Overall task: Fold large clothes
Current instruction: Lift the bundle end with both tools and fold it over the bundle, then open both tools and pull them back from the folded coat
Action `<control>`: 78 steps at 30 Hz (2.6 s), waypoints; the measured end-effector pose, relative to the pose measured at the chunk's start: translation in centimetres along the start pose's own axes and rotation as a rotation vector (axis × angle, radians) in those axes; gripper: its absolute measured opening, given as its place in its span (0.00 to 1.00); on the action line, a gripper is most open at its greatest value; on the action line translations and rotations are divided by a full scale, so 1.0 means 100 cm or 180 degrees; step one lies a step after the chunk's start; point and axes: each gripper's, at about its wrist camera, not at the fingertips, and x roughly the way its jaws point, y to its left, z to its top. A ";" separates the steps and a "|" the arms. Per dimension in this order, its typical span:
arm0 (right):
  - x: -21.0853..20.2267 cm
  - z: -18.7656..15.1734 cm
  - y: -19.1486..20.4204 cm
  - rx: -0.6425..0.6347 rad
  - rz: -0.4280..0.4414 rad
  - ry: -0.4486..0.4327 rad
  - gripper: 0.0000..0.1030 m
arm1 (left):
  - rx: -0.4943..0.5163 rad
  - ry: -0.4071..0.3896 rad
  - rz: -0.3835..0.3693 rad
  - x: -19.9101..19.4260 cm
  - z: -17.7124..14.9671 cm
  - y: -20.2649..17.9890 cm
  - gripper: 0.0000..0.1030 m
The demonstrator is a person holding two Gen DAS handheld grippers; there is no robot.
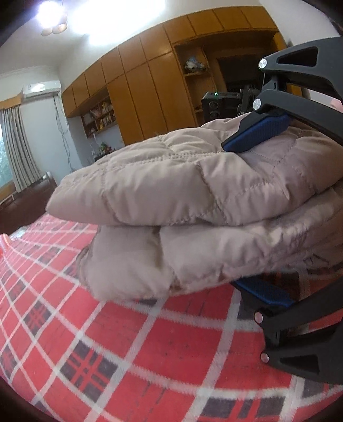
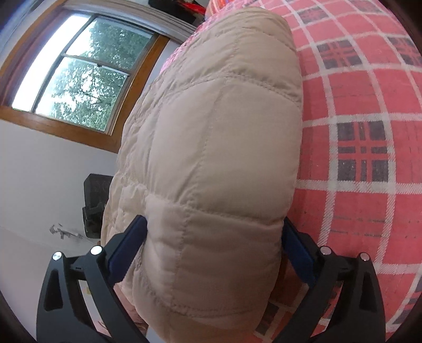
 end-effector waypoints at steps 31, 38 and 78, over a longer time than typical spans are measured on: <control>-0.149 -0.036 -0.005 -0.0271 -0.0361 -0.0640 0.53 | 0.0825 0.0018 0.0118 0.094 -0.011 -0.141 0.41; -0.180 -0.029 -0.037 -0.0123 -0.0535 -0.0745 0.53 | 0.0856 0.0103 0.0118 0.146 -0.007 -0.150 0.41; -0.180 -0.051 -0.073 -0.0094 -0.0911 -0.0860 0.85 | 0.0821 -0.0154 0.0880 0.132 -0.017 -0.143 0.80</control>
